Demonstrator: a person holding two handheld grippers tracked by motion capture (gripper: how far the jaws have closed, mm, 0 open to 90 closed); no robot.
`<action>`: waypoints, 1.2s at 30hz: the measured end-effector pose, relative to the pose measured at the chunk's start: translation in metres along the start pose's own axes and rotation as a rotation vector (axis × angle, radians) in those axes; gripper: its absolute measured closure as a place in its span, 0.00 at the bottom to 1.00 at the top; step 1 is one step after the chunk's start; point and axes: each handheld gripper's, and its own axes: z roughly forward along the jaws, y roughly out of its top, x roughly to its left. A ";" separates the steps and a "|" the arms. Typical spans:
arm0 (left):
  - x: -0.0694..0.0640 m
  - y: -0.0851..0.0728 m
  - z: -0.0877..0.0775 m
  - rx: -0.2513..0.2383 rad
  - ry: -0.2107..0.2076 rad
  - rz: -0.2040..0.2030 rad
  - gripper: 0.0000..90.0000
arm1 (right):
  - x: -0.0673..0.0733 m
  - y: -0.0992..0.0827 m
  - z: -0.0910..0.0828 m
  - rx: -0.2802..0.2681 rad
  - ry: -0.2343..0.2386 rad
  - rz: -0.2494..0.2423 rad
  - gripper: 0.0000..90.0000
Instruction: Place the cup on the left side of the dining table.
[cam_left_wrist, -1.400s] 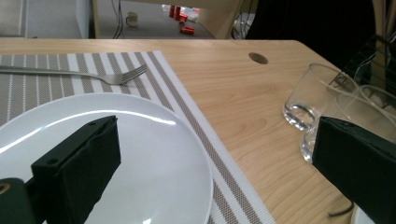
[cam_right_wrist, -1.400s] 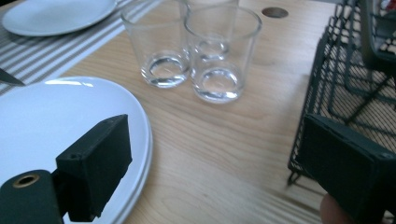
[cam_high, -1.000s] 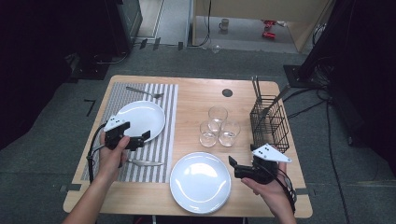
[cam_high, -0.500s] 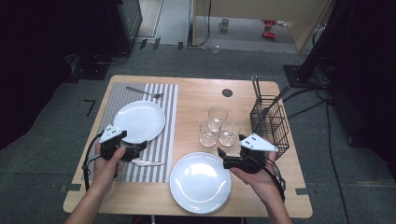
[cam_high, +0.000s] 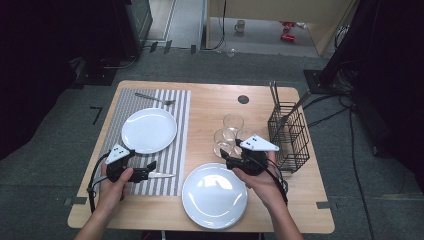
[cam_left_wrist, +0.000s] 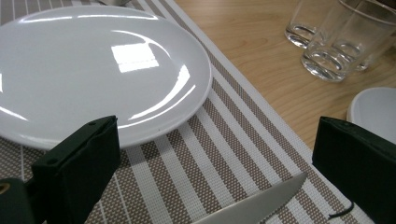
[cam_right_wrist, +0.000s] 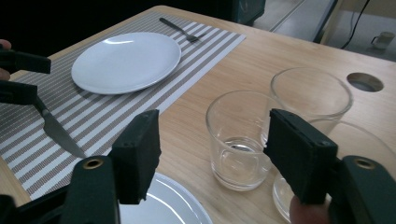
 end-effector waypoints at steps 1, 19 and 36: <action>0.001 -0.002 0.000 0.004 -0.004 0.000 0.02 | 0.000 0.000 0.003 0.008 0.001 0.002 0.40; 0.003 -0.008 -0.002 0.001 0.005 0.005 0.02 | 0.004 -0.003 0.051 0.069 -0.004 0.000 0.52; 0.000 -0.014 0.004 0.024 -0.010 0.022 0.02 | 0.016 0.003 0.081 0.104 0.027 -0.028 0.56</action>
